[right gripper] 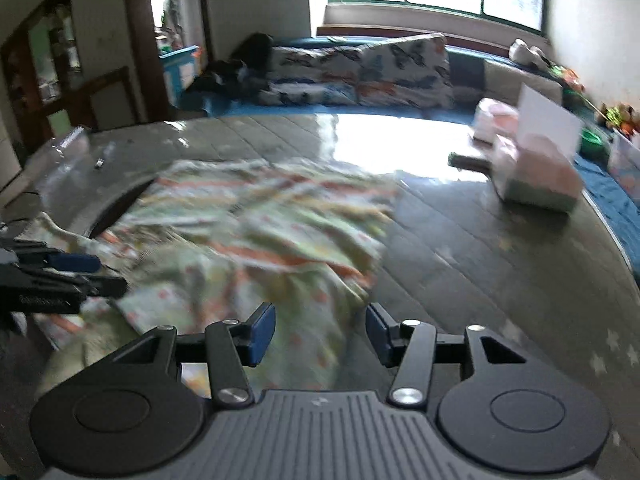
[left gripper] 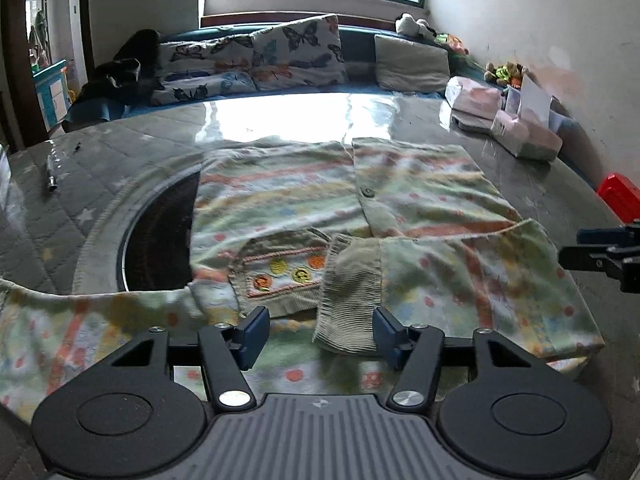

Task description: Fold clothes

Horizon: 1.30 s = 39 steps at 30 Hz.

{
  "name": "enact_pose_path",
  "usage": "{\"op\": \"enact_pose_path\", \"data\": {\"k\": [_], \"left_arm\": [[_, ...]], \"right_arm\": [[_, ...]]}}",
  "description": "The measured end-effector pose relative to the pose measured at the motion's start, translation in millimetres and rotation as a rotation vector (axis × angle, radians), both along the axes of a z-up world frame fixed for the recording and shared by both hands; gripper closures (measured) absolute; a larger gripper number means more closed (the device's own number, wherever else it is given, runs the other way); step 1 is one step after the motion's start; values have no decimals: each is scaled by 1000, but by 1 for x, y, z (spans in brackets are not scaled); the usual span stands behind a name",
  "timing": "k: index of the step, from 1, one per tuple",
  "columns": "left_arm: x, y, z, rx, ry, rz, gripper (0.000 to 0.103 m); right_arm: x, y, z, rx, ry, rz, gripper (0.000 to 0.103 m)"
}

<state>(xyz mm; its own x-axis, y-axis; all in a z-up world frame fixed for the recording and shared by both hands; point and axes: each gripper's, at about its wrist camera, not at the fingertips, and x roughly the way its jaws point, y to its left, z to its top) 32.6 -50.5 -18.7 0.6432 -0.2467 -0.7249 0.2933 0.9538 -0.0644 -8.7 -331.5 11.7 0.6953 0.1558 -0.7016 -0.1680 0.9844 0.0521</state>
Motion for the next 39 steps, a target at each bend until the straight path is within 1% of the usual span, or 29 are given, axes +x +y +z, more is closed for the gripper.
{"op": "enact_pose_path", "data": {"k": [1, 2, 3, 4, 6, 7, 8, 9, 11, 15, 19, 23, 27, 29, 34, 36, 39], "left_arm": [[1, -1, -1, 2, 4, 0, 43], [2, -1, -3, 1, 10, 1, 46], [3, -1, -4, -5, 15, -3, 55], [3, -2, -4, -15, 19, -12, 61], [2, -3, -3, -27, 19, -24, 77], [2, -4, -3, -26, 15, -25, 82], [1, -3, -2, -28, 11, -20, 91], [1, -3, 0, -35, 8, -14, 95], [-1, -1, 5, -52, 0, -3, 99], [-10, -2, 28, -78, -59, -13, 101], [-22, 1, 53, -133, -97, -10, 101], [-33, 12, 63, -148, -113, 27, 101], [-27, 21, 47, -120, -50, 63, 101], [-24, 23, 39, -122, -20, 75, 101], [-23, 23, 36, -114, -19, 75, 101], [-22, 24, 33, -107, -14, 75, 101], [-21, 26, 23, -95, 17, 86, 101]], "right_arm": [[-1, -3, -2, 2, 5, -6, 52], [-1, -7, -4, 4, 9, -12, 52], [-1, -9, -5, 5, 9, -16, 52], [-1, -10, -6, 7, 8, -18, 52], [0, -10, -7, 14, 2, -16, 52], [1, -10, -7, 18, 0, -13, 52], [1, -9, -7, 21, -3, -10, 52], [1, -8, -7, 23, -7, -6, 52], [2, -4, -7, 23, -10, 1, 52], [3, 0, -9, 23, -15, 12, 52], [2, 0, -6, 17, -34, 14, 52], [1, -1, -2, 21, -57, 22, 52], [6, 0, -2, 42, -65, 33, 56], [9, 4, -3, 51, -63, 45, 61], [21, 14, -14, 50, -47, 78, 70], [27, 17, -20, 43, -32, 86, 70], [34, 19, -29, 25, 2, 93, 71]]}}
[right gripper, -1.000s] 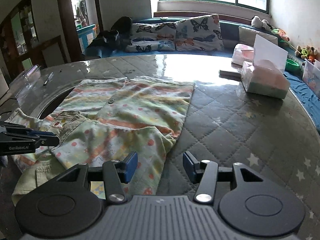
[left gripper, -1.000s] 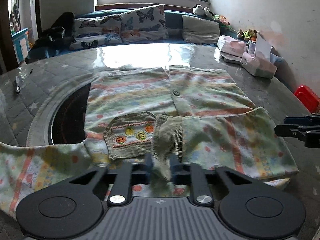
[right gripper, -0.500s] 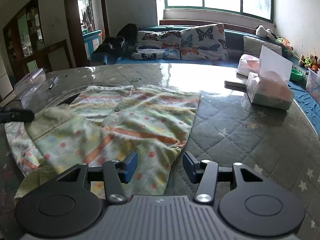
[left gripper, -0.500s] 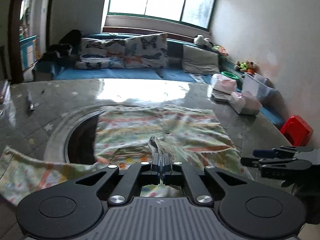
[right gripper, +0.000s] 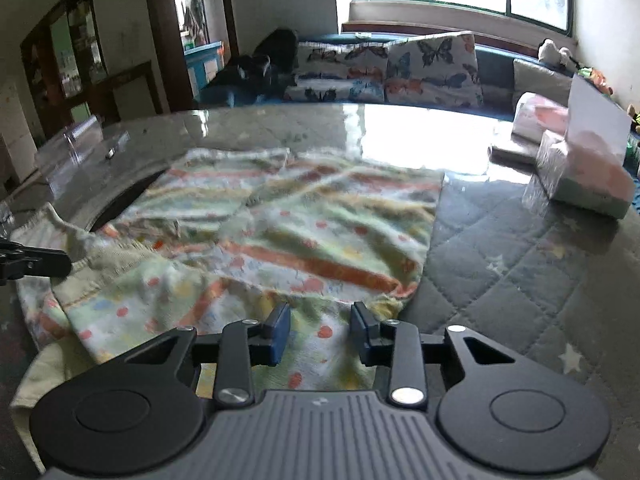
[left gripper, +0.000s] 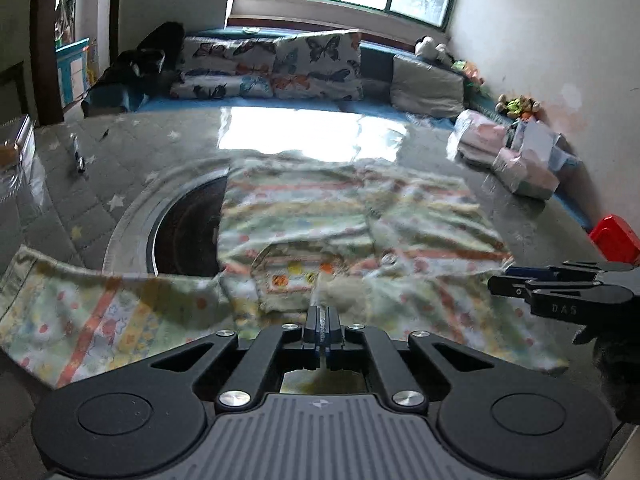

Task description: Fold clothes

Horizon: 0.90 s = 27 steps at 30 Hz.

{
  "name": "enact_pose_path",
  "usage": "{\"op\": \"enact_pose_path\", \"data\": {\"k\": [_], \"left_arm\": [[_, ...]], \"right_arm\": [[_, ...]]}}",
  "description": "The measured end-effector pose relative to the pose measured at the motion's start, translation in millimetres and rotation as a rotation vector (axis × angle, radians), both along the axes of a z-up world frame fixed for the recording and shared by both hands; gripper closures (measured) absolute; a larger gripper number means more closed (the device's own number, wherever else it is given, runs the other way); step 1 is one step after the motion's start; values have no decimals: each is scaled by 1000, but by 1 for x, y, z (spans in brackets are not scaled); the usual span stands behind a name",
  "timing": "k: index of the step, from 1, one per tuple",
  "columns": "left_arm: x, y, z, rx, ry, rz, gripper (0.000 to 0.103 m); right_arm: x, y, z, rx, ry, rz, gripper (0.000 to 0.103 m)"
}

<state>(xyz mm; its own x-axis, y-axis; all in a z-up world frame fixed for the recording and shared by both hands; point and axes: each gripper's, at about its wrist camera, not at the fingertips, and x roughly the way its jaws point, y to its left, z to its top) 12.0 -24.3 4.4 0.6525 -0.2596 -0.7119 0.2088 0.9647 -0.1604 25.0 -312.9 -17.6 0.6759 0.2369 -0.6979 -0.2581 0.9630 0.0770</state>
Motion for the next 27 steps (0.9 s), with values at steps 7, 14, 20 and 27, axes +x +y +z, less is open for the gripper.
{"op": "enact_pose_path", "data": {"k": [7, 14, 20, 27], "left_arm": [[-3, 4, 7, -21, -14, -3, 101], [-1, 4, -8, 6, 37, -4, 99], [-8, 15, -14, 25, 49, 31, 87], [-8, 37, -9, 46, 25, 119, 52]], "right_arm": [[-26, 3, 15, -55, -6, 63, 70], [-54, 2, 7, -88, 41, 87, 69], [-48, 13, 18, -90, 11, 112, 69], [-16, 60, 22, -66, -26, 211, 60]]}}
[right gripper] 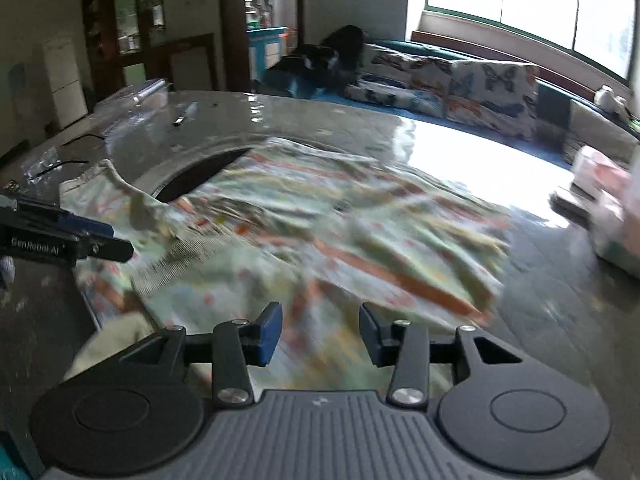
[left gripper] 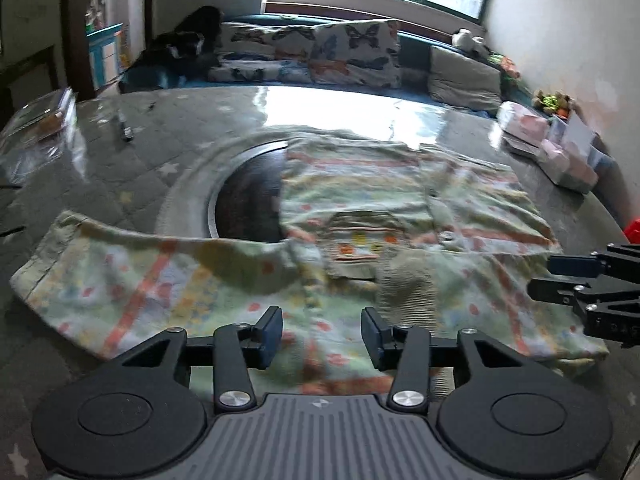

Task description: Fold clothes

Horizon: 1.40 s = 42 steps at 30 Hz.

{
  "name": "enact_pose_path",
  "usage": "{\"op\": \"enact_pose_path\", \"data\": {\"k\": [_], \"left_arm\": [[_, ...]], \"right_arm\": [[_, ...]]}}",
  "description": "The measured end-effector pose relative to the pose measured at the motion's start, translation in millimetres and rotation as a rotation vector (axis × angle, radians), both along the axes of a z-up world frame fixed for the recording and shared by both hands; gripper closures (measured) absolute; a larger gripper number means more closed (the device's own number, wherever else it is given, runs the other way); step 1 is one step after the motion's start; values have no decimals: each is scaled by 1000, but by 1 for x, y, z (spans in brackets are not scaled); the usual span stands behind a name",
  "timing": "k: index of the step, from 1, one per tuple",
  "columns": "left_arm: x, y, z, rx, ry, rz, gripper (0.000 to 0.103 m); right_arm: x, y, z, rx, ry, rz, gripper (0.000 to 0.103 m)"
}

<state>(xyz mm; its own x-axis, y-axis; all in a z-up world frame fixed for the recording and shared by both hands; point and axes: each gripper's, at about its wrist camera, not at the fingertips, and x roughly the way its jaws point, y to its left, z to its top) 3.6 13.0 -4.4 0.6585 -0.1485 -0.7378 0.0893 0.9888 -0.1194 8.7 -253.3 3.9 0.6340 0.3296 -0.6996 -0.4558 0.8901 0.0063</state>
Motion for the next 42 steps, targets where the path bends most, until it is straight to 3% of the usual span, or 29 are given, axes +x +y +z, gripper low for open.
{"op": "enact_pose_path", "data": {"k": [10, 19, 25, 27, 31, 37, 39, 42], "left_arm": [[0, 73, 2, 38, -34, 236, 46], [-1, 152, -4, 85, -45, 485, 38], [8, 177, -11, 74, -46, 549, 40], [12, 180, -14, 57, -39, 554, 47], [13, 180, -17, 50, -51, 574, 49], [16, 183, -19, 27, -78, 572, 77], [16, 183, -18, -9, -76, 559, 93], [13, 175, -10, -41, -95, 533, 94]], "right_arm": [[21, 54, -22, -2, 38, 64, 64], [15, 51, -14, 6, 9, 35, 62], [10, 46, -4, 34, -7, 14, 60], [8, 45, -2, 38, -14, 12, 56], [6, 43, -1, 47, -17, 3, 56], [1, 39, -1, 67, -15, -17, 56], [0, 36, -1, 73, -17, -25, 56], [-3, 31, 0, 79, -20, -40, 56]]}}
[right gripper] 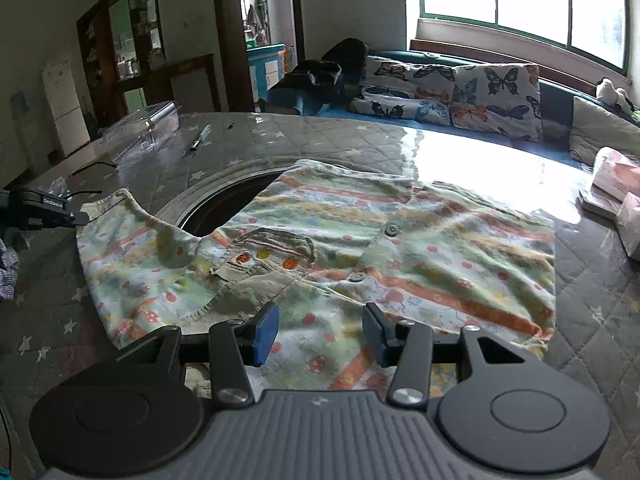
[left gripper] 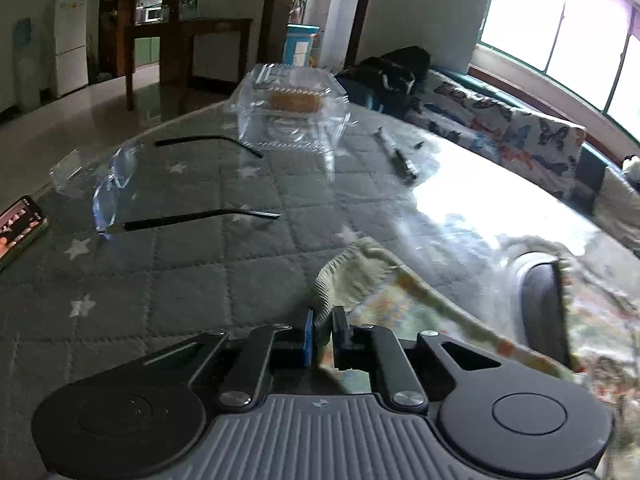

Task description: Fold clothes

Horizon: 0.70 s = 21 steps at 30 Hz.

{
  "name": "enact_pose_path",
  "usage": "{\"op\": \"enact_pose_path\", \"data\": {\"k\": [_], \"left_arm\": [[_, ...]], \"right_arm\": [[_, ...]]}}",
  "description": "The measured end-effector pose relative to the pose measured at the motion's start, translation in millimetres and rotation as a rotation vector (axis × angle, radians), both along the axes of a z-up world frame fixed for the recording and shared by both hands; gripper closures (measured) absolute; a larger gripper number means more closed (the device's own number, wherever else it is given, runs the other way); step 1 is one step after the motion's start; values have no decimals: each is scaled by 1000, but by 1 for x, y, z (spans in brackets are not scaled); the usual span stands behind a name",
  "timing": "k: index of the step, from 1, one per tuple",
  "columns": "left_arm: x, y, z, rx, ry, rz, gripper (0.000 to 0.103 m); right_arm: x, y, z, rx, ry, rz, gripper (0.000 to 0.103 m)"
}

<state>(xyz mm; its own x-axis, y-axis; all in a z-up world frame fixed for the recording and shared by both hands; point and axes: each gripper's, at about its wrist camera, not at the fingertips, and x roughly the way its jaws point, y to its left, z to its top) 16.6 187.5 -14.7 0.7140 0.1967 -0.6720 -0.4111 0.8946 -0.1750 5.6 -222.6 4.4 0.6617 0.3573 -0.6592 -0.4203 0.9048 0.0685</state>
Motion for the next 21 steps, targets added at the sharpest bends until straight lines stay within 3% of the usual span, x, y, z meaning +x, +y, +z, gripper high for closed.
{"op": "enact_pose_path", "data": {"k": [5, 13, 21], "left_arm": [[-5, -34, 31, -60, -76, -126, 94], [-5, -129, 74, -174, -148, -459, 95], [3, -220, 72, -221, -117, -744, 95]], "right_arm": [[-4, -14, 3, 22, -9, -36, 56], [-9, -47, 4, 67, -14, -118, 56], [-15, -87, 8, 114, -26, -223, 56]]}}
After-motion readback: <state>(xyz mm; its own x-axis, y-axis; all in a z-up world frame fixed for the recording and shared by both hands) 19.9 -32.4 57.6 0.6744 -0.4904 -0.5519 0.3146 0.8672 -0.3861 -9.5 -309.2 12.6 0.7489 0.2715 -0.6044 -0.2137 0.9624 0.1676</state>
